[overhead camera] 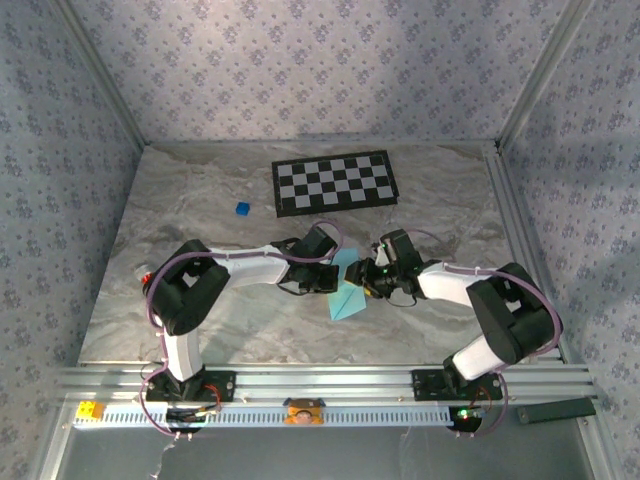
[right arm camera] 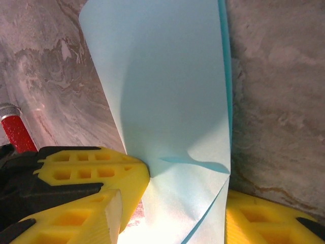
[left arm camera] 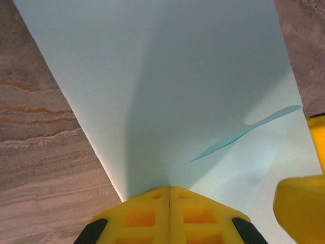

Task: Fold a paper plane with a square sheet of paper (pick it up from the middle)
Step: Turn over the paper at the center of the table.

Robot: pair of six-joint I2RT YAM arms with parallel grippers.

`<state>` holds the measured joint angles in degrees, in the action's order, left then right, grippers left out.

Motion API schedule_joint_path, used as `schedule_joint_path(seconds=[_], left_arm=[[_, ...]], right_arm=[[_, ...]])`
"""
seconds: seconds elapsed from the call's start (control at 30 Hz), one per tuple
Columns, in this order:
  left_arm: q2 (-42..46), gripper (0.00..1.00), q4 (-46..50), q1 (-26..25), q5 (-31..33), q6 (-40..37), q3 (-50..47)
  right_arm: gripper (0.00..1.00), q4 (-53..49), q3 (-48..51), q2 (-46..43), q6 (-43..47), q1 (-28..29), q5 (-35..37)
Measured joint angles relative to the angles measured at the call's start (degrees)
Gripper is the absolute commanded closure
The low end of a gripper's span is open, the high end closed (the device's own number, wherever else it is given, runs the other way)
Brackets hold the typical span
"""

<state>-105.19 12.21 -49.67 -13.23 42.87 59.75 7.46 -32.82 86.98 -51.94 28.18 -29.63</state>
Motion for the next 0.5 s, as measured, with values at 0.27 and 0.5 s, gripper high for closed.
schedule_joint_path(seconds=[0.27,0.5], left_arm=[[0.0,1.00,-0.3,0.0,0.0,0.0,-0.2],[0.1,1.00,-0.5,0.0,0.0,0.0,-0.3]], right_arm=[[0.57,3.4,1.0,0.9,-0.9,-0.8,-0.2],[0.66,6.3,2.6,1.6,-1.3,-1.3,-0.4]])
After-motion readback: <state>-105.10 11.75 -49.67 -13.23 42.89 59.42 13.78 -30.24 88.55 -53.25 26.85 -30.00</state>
